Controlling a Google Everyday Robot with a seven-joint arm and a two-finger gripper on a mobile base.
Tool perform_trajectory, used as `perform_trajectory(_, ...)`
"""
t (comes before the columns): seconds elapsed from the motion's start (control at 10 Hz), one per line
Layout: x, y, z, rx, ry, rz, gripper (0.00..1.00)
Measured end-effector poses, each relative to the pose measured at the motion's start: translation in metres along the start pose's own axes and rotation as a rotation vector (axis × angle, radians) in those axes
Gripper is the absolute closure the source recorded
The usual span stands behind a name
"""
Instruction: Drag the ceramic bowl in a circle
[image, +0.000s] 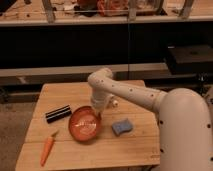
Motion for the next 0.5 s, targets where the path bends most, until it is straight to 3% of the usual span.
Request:
perform_trajectory(0.3,-0.034,0.048,-0.012,-0.005,0.007,0.107,1.0)
perform_trajectory(0.5,-0.054,0.051,-0.015,-0.011,0.001,0.062,1.0)
